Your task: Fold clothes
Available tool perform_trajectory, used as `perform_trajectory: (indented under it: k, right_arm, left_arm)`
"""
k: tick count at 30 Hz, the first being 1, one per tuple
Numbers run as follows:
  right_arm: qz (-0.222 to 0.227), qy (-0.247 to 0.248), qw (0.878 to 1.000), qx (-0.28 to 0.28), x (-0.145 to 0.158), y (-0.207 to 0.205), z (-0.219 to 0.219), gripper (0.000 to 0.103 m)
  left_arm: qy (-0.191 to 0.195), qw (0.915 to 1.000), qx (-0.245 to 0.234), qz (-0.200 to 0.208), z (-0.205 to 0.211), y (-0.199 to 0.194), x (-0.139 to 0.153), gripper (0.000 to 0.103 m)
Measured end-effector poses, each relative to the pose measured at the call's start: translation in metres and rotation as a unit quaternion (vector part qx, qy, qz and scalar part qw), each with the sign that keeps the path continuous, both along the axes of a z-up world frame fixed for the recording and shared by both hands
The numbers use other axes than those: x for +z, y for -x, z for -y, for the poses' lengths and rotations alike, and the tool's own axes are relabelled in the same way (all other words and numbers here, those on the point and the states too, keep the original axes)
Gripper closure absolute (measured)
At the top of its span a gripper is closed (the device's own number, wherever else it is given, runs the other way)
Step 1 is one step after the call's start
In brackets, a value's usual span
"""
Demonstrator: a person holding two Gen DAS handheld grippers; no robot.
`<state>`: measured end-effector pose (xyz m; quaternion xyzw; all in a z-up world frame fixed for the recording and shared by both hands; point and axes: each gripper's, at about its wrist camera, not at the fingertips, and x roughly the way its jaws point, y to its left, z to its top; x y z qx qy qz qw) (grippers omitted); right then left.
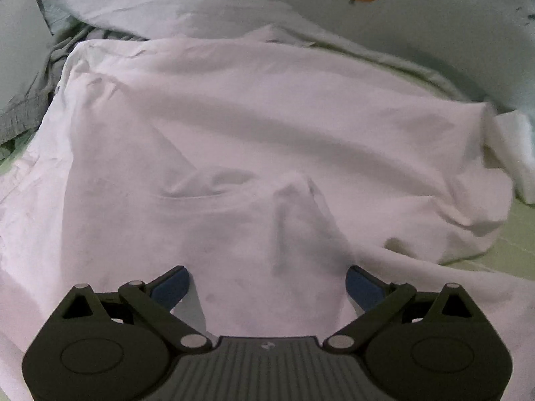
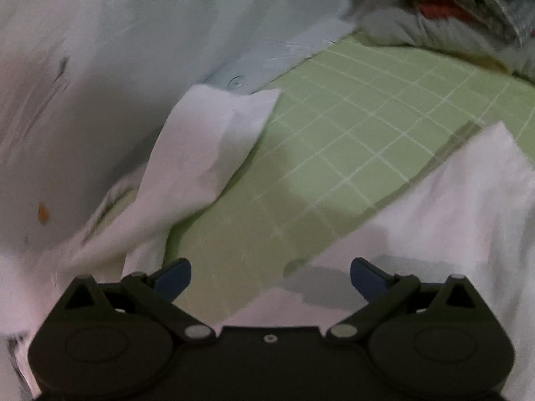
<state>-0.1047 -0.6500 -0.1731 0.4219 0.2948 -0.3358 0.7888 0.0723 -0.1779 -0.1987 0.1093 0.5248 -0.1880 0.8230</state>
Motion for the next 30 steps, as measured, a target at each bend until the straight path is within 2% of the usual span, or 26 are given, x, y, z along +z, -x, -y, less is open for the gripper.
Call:
perform_trajectory:
  k: [3,7,12,14,16,17,19,22,24,30]
  right_arm:
    - [0.024,-0.019,1.000,-0.005,-0.011,-0.021,0.027,0.005]
    - [0.050,-0.041,0.998,-0.022,-0.031,-0.054,0.053,0.002]
    - [0.084,-0.022,0.996,-0.032,-0.039,-0.093,0.062,0.006]
    - [0.074,0.008,0.997,-0.026,-0.039,-0.107,0.057,0.008]
    - [0.043,0.046,0.998,-0.017,-0.038,-0.119,0.051,0.032]
    - [0.031,0.057,0.998,-0.011,-0.037,-0.123,0.049,0.040]
    - [0.016,0.056,0.998,-0.019,-0.039,-0.122,0.050,0.082]
    - [0.038,0.027,0.999,-0.024,-0.042,-0.107,0.058,0.097]
    - [0.058,0.020,0.998,-0.031,-0.036,-0.088,0.058,0.100]
    - [0.059,0.101,0.993,-0.020,0.024,-0.026,0.024,0.100]
  left_arm:
    - [-0.014,0.9998,0.014,-0.010,0.006,-0.008,-0.008,0.000]
    - [-0.008,0.9996,0.018,-0.020,0.006,-0.013,-0.010,0.000]
    - [-0.014,0.9992,-0.019,-0.032,0.007,-0.019,-0.008,0.000]
    - [-0.019,0.9984,-0.035,-0.041,0.008,-0.023,-0.008,0.000]
    - [-0.023,0.9973,-0.052,-0.047,0.010,-0.028,-0.008,0.000]
    - [-0.024,0.9968,-0.059,-0.049,0.010,-0.029,-0.007,0.000]
    - [-0.024,0.9960,-0.071,-0.049,0.009,-0.029,-0.007,0.000]
    - [-0.020,0.9957,-0.079,-0.043,0.005,-0.027,-0.007,0.000]
    - [-0.021,0.9956,-0.080,-0.043,0.004,-0.026,-0.006,0.000]
    - [-0.018,0.9955,-0.084,-0.040,0.008,-0.027,-0.008,0.000]
